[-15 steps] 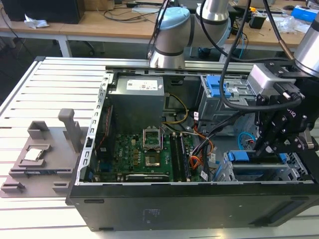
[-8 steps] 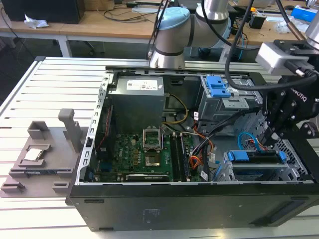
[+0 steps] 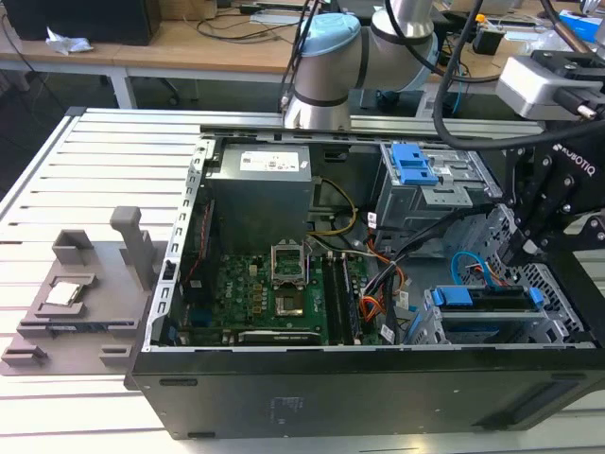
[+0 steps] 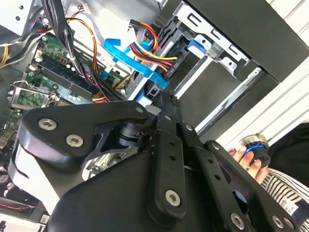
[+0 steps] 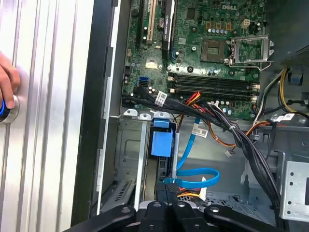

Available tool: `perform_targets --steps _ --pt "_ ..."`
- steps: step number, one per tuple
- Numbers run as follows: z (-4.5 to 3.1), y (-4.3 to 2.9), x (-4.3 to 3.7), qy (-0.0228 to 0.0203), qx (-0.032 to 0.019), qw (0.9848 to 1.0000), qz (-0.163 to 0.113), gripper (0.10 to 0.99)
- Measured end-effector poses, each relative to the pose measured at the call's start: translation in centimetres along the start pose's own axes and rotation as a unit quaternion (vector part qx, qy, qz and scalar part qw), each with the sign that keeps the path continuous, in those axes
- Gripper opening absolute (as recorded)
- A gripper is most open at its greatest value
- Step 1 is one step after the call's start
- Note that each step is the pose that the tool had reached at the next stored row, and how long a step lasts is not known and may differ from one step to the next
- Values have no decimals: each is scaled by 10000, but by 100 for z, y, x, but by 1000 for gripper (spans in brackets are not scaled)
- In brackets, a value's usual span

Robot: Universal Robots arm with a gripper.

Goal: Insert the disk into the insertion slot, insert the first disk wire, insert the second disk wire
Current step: 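Insert the second disk wire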

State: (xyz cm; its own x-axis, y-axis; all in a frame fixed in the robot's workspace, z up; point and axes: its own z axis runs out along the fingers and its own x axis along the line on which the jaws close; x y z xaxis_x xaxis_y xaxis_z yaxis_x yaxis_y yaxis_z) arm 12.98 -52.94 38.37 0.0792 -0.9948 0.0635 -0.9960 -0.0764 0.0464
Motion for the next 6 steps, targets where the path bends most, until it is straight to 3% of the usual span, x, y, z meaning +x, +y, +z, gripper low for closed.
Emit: perform_targets --steps 6 --pt "-3 0 0 0 0 10000 0 106"
